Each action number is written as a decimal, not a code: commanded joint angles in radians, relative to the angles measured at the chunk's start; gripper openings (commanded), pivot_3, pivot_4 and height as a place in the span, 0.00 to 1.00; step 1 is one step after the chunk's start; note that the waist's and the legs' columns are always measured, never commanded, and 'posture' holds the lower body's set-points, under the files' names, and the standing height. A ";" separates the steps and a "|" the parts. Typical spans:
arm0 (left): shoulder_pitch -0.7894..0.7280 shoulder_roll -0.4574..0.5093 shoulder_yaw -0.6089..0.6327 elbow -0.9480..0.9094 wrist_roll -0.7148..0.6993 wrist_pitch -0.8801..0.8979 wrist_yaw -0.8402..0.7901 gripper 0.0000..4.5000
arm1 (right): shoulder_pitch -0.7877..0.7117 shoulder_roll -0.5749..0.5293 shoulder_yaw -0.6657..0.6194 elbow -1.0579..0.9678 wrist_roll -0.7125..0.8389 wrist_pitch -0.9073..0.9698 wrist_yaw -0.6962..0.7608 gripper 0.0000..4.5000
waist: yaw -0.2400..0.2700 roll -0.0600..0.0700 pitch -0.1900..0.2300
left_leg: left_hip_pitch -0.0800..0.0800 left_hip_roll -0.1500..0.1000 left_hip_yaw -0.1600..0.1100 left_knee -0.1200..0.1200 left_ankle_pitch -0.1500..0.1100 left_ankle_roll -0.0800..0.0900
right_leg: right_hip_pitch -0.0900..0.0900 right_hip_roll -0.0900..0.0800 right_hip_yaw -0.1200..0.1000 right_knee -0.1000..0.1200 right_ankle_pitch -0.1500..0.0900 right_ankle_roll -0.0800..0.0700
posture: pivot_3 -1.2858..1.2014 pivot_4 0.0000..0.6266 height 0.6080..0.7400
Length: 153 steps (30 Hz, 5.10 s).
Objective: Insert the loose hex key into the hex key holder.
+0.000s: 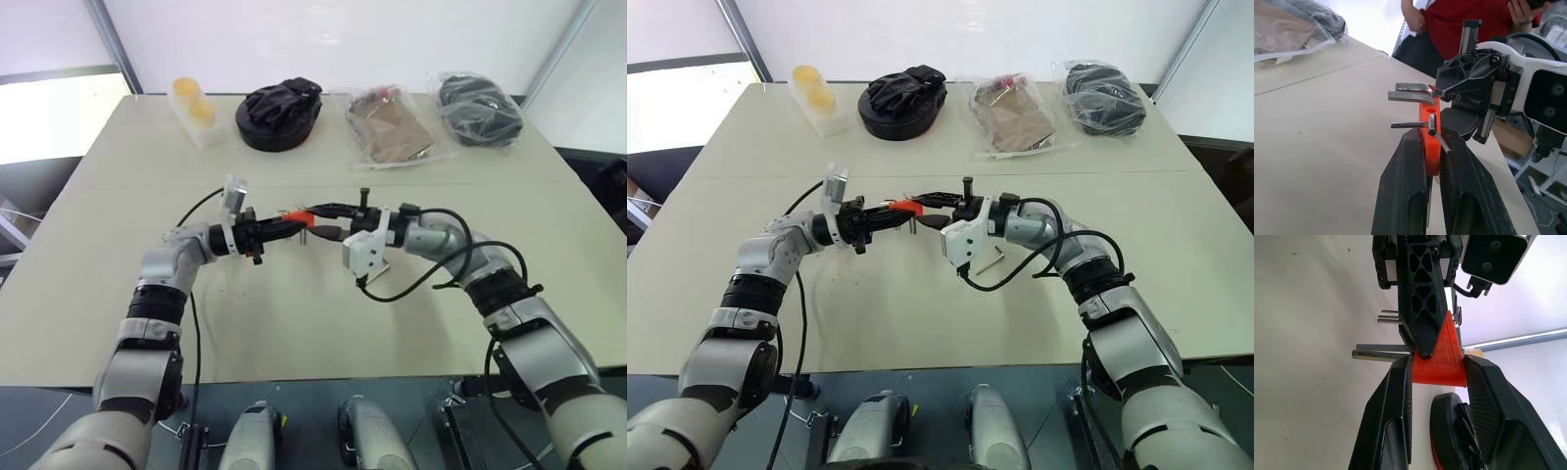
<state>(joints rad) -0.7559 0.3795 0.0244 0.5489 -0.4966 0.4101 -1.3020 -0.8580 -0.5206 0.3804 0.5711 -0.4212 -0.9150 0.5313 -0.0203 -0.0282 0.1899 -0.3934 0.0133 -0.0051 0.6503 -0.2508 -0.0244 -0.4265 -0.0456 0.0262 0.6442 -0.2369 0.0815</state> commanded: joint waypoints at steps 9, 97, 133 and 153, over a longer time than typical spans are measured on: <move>-0.023 -0.010 0.026 0.000 0.018 -0.026 0.028 0.01 | 0.031 -0.002 -0.003 -0.097 0.018 -0.002 0.007 0.23 | 0.000 0.000 0.000 | 0.000 0.000 0.000 0.000 0.000 0.000 | 0.000 0.000 0.000 0.000 0.000 0.000 | 0.52 0.24 1.00; 0.324 -0.166 -0.039 -0.373 0.187 -0.320 0.523 0.00 | 0.426 0.374 -0.445 -0.894 0.681 2.196 -0.294 0.99 | 0.000 0.000 0.000 | -0.001 0.001 -0.001 0.001 0.000 0.000 | 0.000 0.001 0.000 -0.001 0.000 0.000 | 0.52 0.24 1.00; 0.335 -0.183 -0.041 -0.350 0.187 -0.347 0.555 0.00 | 0.445 0.350 -0.317 -0.871 0.721 2.213 -0.288 0.86 | -0.006 -0.001 -0.002 | -0.004 0.003 -0.001 0.000 0.000 0.001 | 0.001 0.002 -0.002 -0.011 0.001 -0.001 | 0.52 0.24 1.00; 0.340 -0.128 -0.044 -0.374 0.147 -0.285 0.469 0.00 | 0.320 0.334 -0.293 -0.664 0.661 1.743 -0.168 0.01 | -0.032 -0.006 -0.013 | 0.003 0.005 -0.001 -0.004 0.000 0.001 | 0.007 0.005 -0.001 -0.011 -0.001 -0.004 | 0.52 0.24 1.00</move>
<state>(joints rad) -0.4047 0.2315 -0.0241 0.2150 -0.3197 0.1086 -0.7929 -0.4860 -0.2154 0.1419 -0.0922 0.1995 0.9316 0.3476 -0.0525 -0.0337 0.1769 -0.3916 0.0186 -0.0062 0.6464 -0.2512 -0.0237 -0.4216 -0.0407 0.0250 0.6329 -0.2371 0.0783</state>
